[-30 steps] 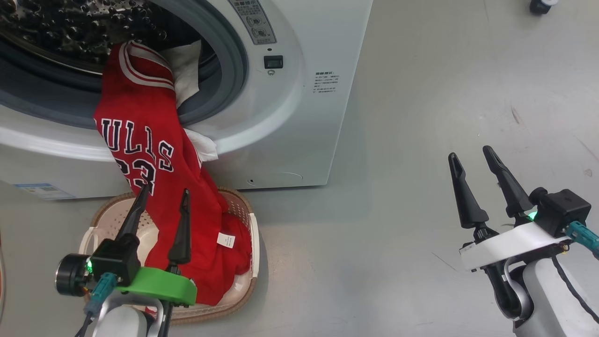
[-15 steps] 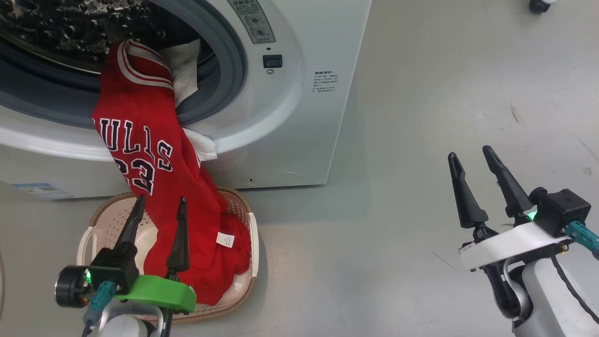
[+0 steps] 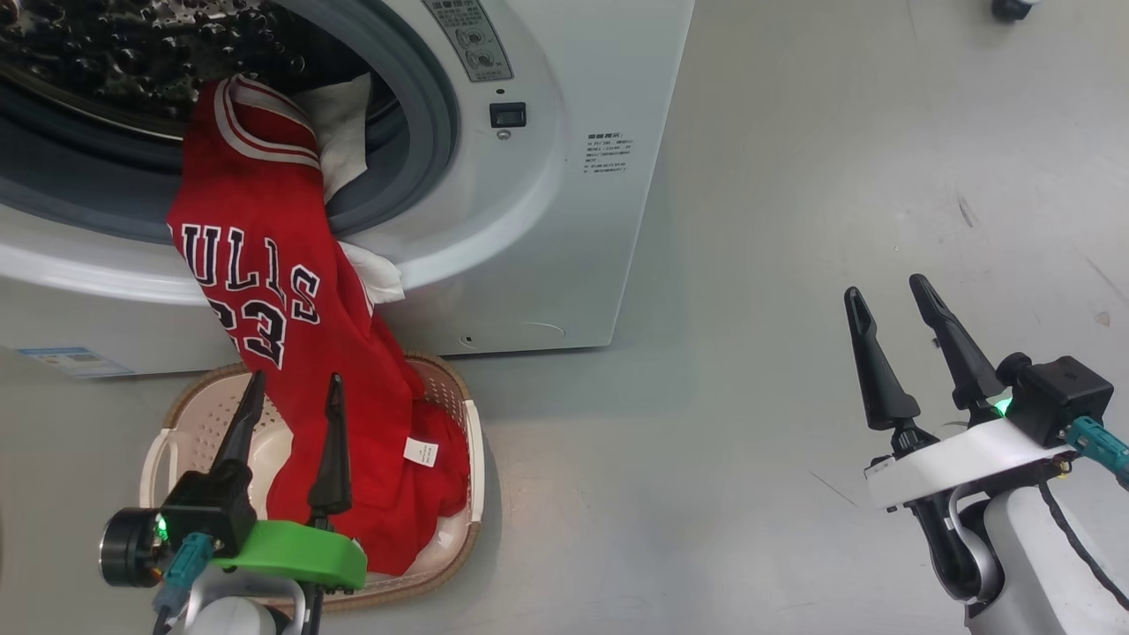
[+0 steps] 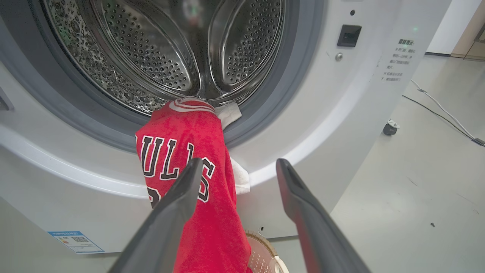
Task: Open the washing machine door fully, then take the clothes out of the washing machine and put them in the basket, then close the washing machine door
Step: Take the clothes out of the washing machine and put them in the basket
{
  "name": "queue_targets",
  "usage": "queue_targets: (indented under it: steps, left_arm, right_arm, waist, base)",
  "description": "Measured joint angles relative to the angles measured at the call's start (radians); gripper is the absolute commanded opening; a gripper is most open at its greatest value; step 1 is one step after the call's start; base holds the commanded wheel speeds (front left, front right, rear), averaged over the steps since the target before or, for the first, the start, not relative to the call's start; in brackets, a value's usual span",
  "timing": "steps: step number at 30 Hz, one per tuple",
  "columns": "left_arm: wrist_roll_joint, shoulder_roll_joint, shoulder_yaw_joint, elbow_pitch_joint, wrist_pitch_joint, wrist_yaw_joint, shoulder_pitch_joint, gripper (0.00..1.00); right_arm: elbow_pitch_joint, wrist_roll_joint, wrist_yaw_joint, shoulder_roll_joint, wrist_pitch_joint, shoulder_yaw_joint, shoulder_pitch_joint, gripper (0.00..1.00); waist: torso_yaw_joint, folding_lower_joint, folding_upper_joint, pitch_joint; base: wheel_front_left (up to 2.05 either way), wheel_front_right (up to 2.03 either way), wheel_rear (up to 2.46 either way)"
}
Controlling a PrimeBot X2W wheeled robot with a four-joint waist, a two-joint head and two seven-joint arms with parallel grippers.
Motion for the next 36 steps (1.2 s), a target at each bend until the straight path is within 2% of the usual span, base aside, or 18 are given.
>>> queue_targets:
  steps: [17, 24, 30, 36]
  left_arm:
    - [-0.025, 0.0, 0.001, 0.093, 0.026, 0.033, -0.013, 1.0]
    - [-0.031, 0.0, 0.027, 0.128, 0.072, 0.045, -0.087, 1.0]
    - [-0.105, 0.0, 0.055, 0.163, 0.119, 0.054, -0.145, 1.0]
    - [-0.105, 0.0, 0.076, 0.21, 0.157, 0.058, -0.212, 1.0]
  right_arm:
    - [-0.008, 0.0, 0.0, 0.001, 0.0, 0.02, -0.007, 1.0]
    - [-0.012, 0.003, 0.0, 0.003, 0.0, 0.03, -0.023, 1.0]
    - [-0.013, 0.01, 0.0, 0.008, 0.0, 0.033, -0.033, 1.0]
    - [-0.012, 0.01, 0.0, 0.01, 0.0, 0.038, -0.048, 1.0]
  waist:
    - [-0.043, 0.0, 0.0, 0.047]
    - [-0.072, 0.0, 0.0, 0.077]
    - [-0.1, 0.0, 0.0, 0.102]
    - [-0.126, 0.0, 0.0, 0.122]
  base:
    - [0.0, 0.0, 0.0]
    - [0.0, 0.0, 0.0]
    - [0.0, 0.0, 0.0]
    - [0.0, 0.0, 0.0]
